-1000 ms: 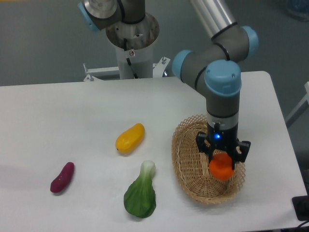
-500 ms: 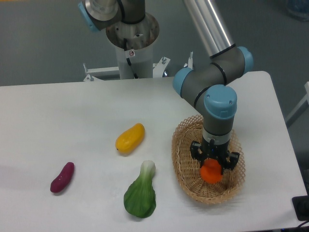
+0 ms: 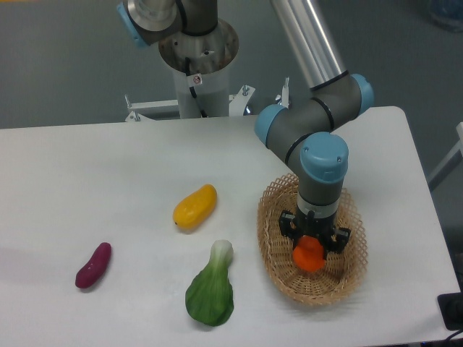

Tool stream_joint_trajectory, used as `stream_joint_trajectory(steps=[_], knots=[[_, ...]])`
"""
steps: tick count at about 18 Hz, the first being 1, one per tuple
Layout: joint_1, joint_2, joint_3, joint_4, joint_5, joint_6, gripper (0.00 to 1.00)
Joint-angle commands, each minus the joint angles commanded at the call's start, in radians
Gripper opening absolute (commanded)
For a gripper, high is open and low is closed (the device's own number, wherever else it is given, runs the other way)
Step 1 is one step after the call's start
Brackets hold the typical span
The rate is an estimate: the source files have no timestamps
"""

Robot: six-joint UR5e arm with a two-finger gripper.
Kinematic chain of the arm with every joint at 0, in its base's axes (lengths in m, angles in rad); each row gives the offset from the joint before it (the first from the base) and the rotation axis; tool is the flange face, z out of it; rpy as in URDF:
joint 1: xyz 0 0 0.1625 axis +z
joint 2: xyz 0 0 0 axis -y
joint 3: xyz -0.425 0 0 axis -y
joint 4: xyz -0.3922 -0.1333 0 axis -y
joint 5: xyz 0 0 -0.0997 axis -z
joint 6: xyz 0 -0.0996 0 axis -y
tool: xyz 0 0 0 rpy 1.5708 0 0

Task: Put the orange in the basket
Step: 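Open the gripper to release the orange inside the basket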

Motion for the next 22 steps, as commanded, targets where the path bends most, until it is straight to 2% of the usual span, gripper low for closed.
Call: stream_joint_trajectory(steps=[2, 5, 6, 7, 17, 22], knots=[[0.0, 0.003, -0.011, 0.002, 0.002, 0.002, 0.57], [-0.002, 0.003, -0.011, 0.002, 0.002, 0.006, 0.67], [-0.002, 0.003, -0.008, 0.002, 0.002, 0.009, 0.77], [-0.002, 0.003, 0.007, 0.003, 0.002, 0.006, 1.0], [0.011, 0.038, 0.047, -0.002, -0.011, -0.011, 1.0], [0.011, 0.046, 0.107, -0.002, -0.024, -0.054, 1.0]])
